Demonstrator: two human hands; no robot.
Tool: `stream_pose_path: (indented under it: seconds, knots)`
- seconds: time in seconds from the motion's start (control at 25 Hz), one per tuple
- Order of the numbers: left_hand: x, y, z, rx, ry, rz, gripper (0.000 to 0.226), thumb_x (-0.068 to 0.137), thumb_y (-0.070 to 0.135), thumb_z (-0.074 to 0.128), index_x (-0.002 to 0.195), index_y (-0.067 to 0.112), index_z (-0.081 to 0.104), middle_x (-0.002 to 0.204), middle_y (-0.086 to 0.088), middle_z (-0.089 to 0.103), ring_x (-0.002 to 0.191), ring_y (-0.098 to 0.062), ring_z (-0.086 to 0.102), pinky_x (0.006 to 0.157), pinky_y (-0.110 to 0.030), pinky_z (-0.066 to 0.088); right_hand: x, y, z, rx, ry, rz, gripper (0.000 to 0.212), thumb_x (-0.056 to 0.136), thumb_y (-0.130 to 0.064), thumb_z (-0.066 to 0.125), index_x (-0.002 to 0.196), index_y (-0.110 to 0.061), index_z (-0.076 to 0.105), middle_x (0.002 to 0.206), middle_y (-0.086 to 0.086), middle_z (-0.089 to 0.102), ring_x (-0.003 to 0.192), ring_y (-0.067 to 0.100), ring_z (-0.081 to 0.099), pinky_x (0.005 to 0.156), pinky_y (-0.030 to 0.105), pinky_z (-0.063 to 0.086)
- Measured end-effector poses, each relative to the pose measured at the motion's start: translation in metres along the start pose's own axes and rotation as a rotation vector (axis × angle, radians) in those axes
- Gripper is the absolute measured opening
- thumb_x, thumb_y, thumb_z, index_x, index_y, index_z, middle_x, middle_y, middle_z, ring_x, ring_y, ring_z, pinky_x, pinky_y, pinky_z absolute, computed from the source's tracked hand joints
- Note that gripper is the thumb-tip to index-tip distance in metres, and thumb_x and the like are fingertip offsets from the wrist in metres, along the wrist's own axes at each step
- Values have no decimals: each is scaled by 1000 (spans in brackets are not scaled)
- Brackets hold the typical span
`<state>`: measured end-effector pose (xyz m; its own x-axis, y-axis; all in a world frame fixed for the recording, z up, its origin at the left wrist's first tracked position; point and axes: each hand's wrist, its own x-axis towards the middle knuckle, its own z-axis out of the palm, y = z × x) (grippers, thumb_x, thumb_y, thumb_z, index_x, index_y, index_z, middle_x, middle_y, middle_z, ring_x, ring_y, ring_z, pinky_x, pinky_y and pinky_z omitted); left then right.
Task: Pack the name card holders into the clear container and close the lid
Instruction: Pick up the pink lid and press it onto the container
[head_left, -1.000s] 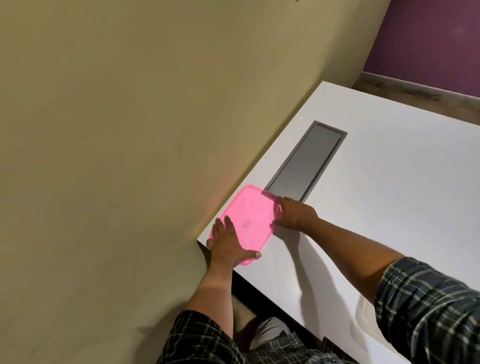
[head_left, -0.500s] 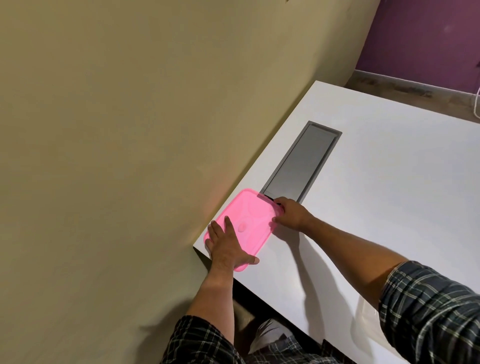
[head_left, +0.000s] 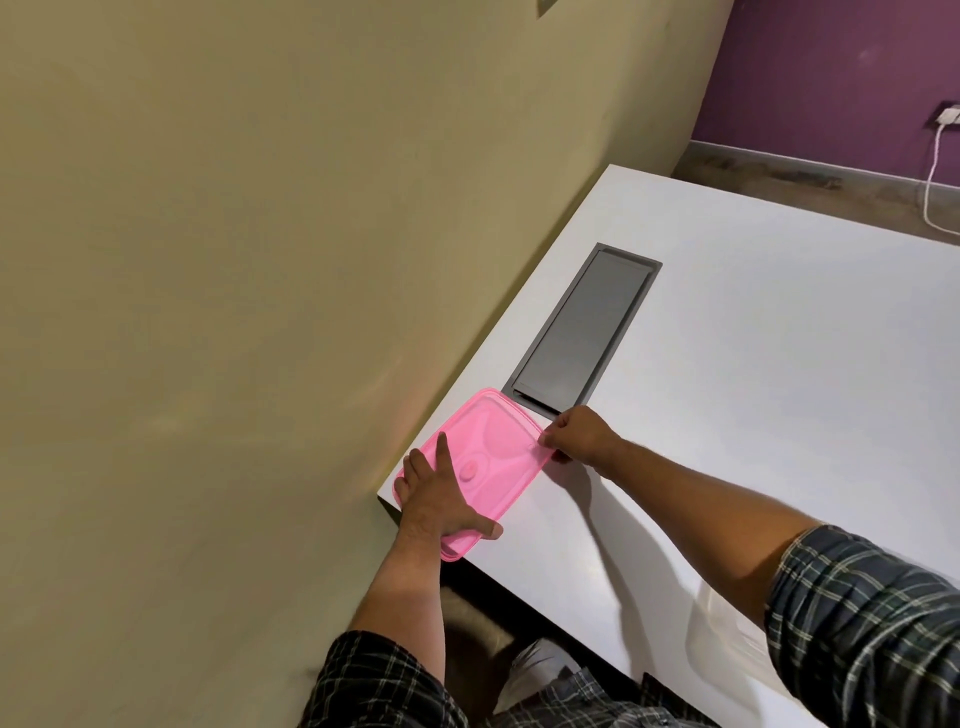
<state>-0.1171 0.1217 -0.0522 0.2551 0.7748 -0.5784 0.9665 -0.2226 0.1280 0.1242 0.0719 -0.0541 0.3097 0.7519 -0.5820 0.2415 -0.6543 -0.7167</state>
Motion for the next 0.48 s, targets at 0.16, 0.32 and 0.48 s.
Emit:
stream_pose_path:
  seconds: [0.16, 0.32, 0.48]
  knots:
    - [-15, 11, -10, -102, -3, 2, 171, 34, 75, 87, 154, 26, -25, 162, -24, -1, 152, -42, 4, 120, -56, 13, -15, -4, -12, 1, -15, -56, 21, 92, -15, 65, 79, 1, 70, 70, 14, 74, 59, 22, 69, 53, 28, 53]
    - [-24, 39, -25, -378, 59, -38, 136, 61, 84, 70, 159, 24, -3, 158, -17, 17, 143, -43, 29, 117, -55, 23, -34, -8, -46, 52, -8, -195, 19, 98, -17, 58, 83, -7, 61, 72, 11, 75, 57, 22, 73, 43, 26, 48]
    - [-26, 81, -42, -529, 153, -175, 85, 90, 78, 30, 154, 23, 23, 153, -17, 33, 135, -42, 40, 113, -55, 26, -54, 7, -92, 178, 100, -274, 20, 101, -21, 57, 96, -2, 58, 81, 15, 76, 64, 29, 75, 52, 34, 57]
